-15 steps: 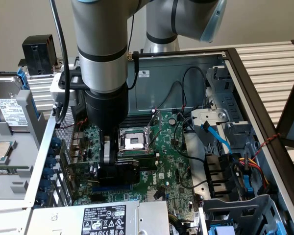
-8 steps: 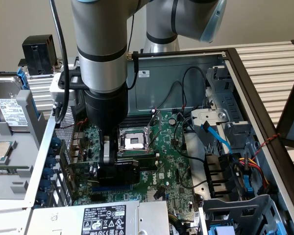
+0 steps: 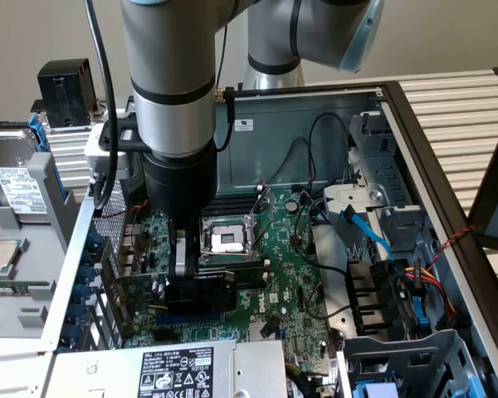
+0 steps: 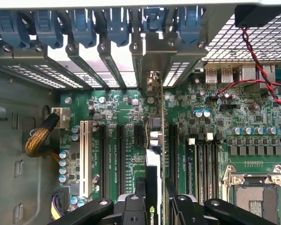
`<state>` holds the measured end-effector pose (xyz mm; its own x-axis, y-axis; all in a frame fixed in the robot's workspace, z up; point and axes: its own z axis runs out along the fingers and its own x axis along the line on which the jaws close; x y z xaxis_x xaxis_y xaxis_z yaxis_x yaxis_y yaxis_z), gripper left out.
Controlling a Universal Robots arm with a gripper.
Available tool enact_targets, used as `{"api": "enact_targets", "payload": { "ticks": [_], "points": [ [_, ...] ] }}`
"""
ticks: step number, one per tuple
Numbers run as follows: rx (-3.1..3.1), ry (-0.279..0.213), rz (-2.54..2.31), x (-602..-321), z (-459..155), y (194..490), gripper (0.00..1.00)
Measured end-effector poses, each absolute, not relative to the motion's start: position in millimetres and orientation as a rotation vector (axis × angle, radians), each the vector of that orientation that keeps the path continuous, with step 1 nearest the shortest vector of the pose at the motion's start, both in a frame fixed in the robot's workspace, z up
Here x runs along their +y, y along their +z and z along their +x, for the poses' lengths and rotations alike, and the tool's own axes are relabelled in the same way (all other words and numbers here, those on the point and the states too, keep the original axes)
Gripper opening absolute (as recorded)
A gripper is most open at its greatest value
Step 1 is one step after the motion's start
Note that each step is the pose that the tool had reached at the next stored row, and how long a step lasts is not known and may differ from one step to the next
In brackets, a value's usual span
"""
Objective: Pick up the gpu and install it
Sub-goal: 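Insert the gpu into the slot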
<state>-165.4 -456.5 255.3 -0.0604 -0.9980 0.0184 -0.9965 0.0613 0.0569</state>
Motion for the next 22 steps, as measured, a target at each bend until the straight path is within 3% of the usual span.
{"api": "enact_targets", "payload": {
  "ticks": [22],
  "points": [
    [-2.245,-0.042,2.120,-456.4,-165.4,254.9,0.27]
  ]
}}
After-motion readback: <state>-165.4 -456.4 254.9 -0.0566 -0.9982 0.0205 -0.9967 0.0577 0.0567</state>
